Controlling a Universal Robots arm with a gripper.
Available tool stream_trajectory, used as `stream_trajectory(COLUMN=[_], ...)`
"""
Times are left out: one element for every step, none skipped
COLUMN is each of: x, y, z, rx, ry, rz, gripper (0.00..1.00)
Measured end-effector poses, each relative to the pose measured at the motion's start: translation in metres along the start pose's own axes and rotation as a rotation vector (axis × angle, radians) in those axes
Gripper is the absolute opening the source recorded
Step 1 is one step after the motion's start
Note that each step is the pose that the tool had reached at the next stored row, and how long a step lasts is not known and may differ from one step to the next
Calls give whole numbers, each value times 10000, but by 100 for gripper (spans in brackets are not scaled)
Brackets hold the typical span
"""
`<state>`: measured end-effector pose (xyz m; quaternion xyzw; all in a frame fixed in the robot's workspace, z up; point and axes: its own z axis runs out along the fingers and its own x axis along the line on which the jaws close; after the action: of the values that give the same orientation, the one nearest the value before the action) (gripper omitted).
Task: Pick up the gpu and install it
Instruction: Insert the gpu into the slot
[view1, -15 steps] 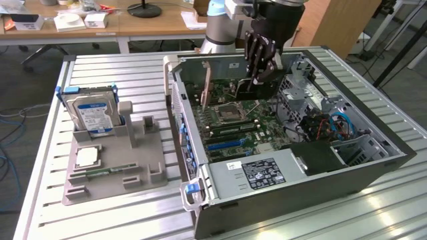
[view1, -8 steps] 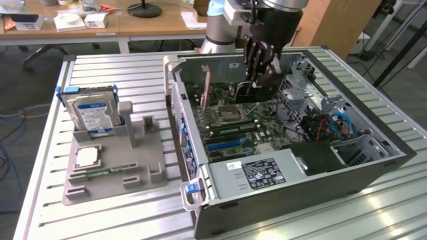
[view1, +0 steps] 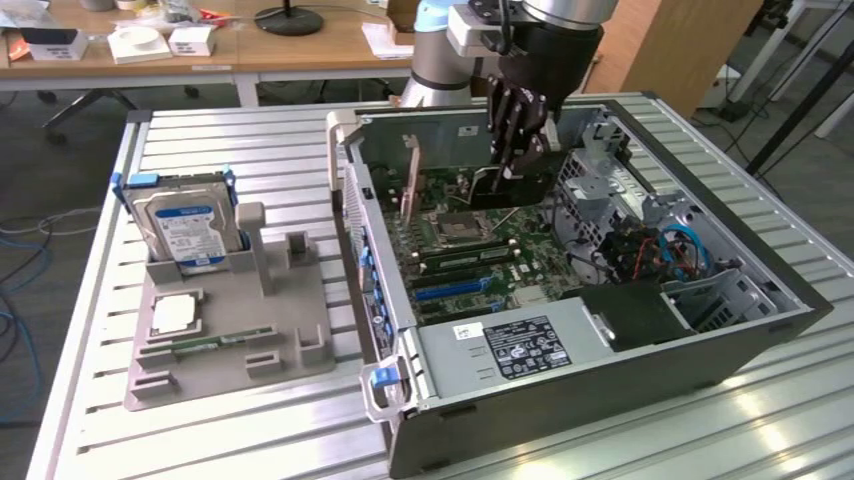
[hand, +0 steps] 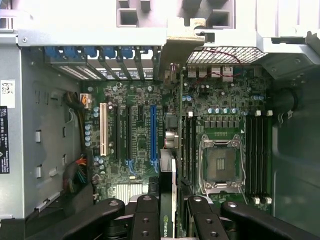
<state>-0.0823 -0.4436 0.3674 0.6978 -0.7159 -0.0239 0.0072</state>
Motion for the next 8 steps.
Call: stream_trajectory(x=[8,17,23,28,33,34,34,36], y=[0,-1,-1,-1,-1,-1,-2,-3], z=[-1,-1,-1,-1,0,10,26,43], rx=[-1,-1,-1,-1,-1,0,0,3], ry=[1,1,1,1,2,-1,0,1], rz=[0,-1,-1,0,0,1,1,0], gripper=[27,27,27,27,27,27,27,27])
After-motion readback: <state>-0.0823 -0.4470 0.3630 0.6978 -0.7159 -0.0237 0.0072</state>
